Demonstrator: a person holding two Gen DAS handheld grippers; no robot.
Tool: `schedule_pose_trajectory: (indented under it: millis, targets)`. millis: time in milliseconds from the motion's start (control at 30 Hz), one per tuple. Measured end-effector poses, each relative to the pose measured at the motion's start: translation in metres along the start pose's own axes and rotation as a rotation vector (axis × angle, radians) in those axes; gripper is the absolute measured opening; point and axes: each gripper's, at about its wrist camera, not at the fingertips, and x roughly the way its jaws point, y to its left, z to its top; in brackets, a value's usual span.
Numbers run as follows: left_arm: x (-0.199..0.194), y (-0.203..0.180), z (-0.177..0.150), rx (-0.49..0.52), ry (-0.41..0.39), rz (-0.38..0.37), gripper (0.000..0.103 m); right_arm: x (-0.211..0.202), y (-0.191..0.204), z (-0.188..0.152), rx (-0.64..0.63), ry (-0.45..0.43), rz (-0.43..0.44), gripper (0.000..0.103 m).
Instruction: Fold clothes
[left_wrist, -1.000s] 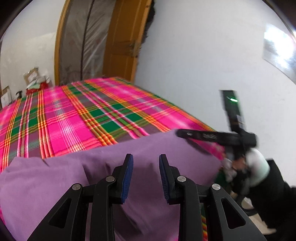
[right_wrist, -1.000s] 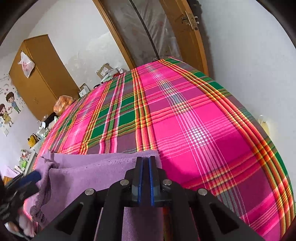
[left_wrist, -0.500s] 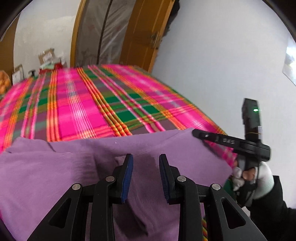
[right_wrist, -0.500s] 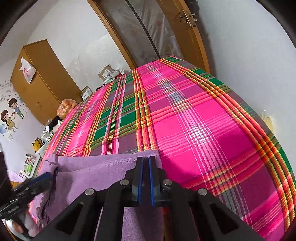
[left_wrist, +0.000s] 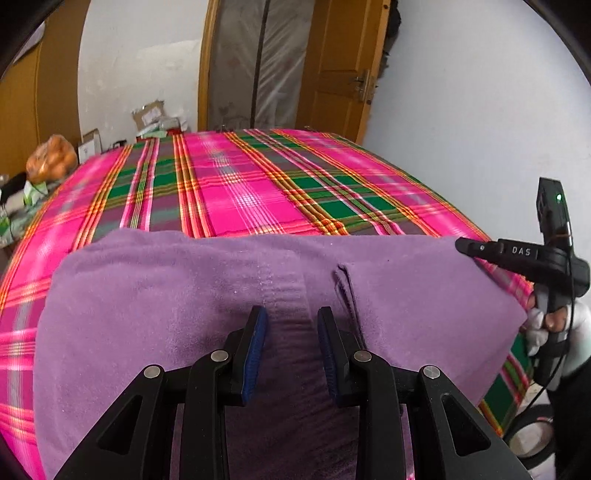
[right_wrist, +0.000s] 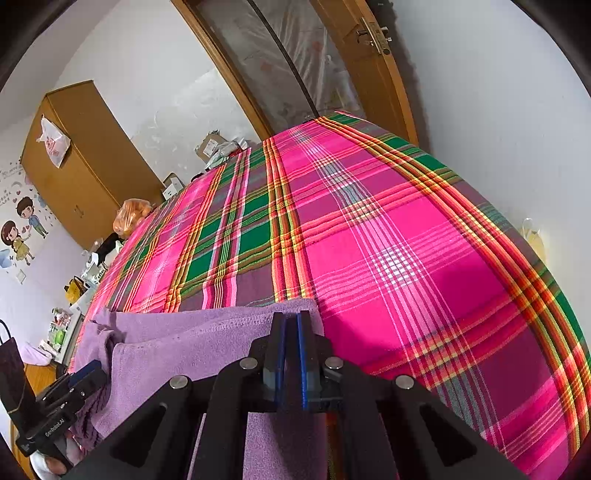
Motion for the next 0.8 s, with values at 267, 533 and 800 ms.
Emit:
schedule_pose_trajectory:
  millis: [267, 533, 800]
  targets:
    - [0.001, 0.005, -0.001, -0.036, -0.003, -0.037, 0.030, -0.006, 0.005, -0.003, -0.007, -0.004, -0.027, 0.008]
    - [0.002, 0.004, -0.002, -0.040, -0.004, -0.039, 0.030, -0.027, 0.030, -0.030, -0.130, -0.015, -0.025, 0.013]
    - [0.002, 0.003, -0.002, -0.034, -0.004, -0.032, 0.030, -0.027, 0.036, -0.043, -0.223, -0.021, -0.049, 0.014]
